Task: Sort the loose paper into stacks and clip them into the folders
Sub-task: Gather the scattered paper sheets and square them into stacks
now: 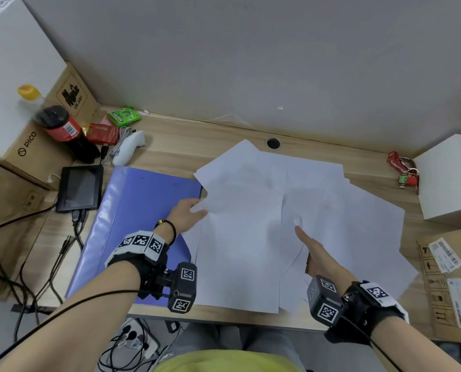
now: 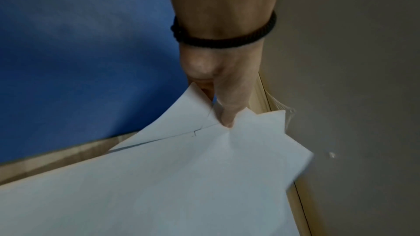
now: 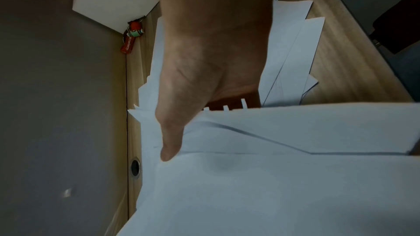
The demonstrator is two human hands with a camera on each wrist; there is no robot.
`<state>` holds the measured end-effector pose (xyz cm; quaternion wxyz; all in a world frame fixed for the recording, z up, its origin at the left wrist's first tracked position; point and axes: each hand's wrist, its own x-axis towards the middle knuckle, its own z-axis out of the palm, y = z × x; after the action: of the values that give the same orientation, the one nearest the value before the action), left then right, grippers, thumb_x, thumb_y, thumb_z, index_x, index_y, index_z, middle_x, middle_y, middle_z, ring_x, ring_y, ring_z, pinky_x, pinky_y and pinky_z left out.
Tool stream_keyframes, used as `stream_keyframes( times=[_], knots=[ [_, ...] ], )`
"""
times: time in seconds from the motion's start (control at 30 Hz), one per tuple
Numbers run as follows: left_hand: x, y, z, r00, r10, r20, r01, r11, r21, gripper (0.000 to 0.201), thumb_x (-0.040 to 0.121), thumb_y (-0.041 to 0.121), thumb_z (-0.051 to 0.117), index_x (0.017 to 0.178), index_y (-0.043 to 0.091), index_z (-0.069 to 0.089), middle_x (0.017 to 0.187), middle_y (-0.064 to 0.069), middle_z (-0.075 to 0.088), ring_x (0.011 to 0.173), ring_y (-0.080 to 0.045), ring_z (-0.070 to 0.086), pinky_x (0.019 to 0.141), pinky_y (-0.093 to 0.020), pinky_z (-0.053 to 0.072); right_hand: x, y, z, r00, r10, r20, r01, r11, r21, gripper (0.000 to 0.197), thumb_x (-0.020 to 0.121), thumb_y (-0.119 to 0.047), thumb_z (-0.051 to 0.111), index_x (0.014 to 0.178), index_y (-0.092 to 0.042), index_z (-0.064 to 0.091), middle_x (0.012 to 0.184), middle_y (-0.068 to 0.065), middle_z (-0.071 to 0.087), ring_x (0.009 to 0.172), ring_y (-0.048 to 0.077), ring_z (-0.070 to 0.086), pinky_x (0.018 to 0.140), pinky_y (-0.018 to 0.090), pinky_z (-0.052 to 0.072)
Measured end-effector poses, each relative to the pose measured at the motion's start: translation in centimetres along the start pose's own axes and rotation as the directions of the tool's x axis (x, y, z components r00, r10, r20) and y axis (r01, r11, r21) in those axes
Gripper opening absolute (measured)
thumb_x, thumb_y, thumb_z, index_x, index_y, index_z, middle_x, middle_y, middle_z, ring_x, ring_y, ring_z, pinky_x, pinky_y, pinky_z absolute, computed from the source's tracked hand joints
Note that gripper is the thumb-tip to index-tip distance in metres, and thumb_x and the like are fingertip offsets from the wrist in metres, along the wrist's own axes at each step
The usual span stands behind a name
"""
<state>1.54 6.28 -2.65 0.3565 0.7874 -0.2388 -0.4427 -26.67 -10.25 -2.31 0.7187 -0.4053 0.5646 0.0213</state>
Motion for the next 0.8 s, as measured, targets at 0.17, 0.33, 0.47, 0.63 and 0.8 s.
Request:
stream_keyframes(
  times=[0.17,0.33,0.47,0.63,0.8],
  knots=[
    [0.3,1.9,0.9,0.998,0.057,0.000,-0.056,0.995,-0.081,0.022,0.088,0.028,0.067,0.105,0.014,0.068,0.106,0.006,0.070,0.101,-0.011,0.065,0.089,-0.034,0.054,0.2,0.1,0.5,0.997,-0.073,0.040,0.073,0.997,-0.006,0.060,0.076,-0.048,0.071,0.127,-0.020,0.055,0.113,0.001,0.071,0.105,0.022,0.067,0.088,0.040,0.052],
    [-0.2,3.5,0.3,0.983,0.091,0.158,-0.083,0.995,-0.051,0.019,0.092,0.018,0.062,0.107,0.028,0.056,0.101,0.032,0.053,0.085,0.032,0.045,0.075,0.003,0.037,0.6,0.5,-0.4,0.996,-0.087,-0.006,0.087,0.996,-0.020,0.057,0.075,-0.033,0.077,0.121,-0.007,0.056,0.110,0.013,0.070,0.096,0.027,0.070,0.086,0.043,0.054],
    [0.7,2.3,-0.8,0.995,0.097,0.025,-0.095,0.993,-0.074,0.026,0.090,0.018,0.065,0.113,0.025,0.056,0.110,0.014,0.060,0.103,0.004,0.055,0.087,-0.020,0.042,0.6,0.5,-1.2,0.981,-0.087,-0.173,0.080,0.996,-0.048,0.027,0.094,-0.014,0.058,0.117,-0.001,0.057,0.088,0.006,0.068,0.076,0.021,0.066,0.058,0.027,0.052],
    [1.5,0.0,-0.4,0.963,-0.078,-0.256,0.009,0.966,-0.259,0.029,0.086,0.013,0.068,0.112,0.018,0.056,0.087,-0.001,0.065,0.090,-0.020,0.061,0.070,-0.024,0.047,0.8,0.7,-1.4,0.927,-0.185,-0.326,0.207,0.978,0.033,0.023,0.093,-0.009,0.056,0.114,-0.001,0.058,0.085,0.006,0.062,0.071,0.019,0.062,0.059,0.027,0.048],
    [1.7,-1.0,0.8,0.911,-0.199,-0.361,0.051,0.923,-0.380,0.023,0.086,0.013,0.068,0.106,0.017,0.059,0.103,-0.009,0.067,0.091,-0.023,0.061,0.084,-0.037,0.050,0.7,0.2,-0.6,0.890,-0.216,-0.402,0.290,0.948,0.133,0.015,0.093,-0.007,0.053,0.107,-0.008,0.059,0.090,0.005,0.063,0.074,0.019,0.060,0.063,0.030,0.048]
  ],
)
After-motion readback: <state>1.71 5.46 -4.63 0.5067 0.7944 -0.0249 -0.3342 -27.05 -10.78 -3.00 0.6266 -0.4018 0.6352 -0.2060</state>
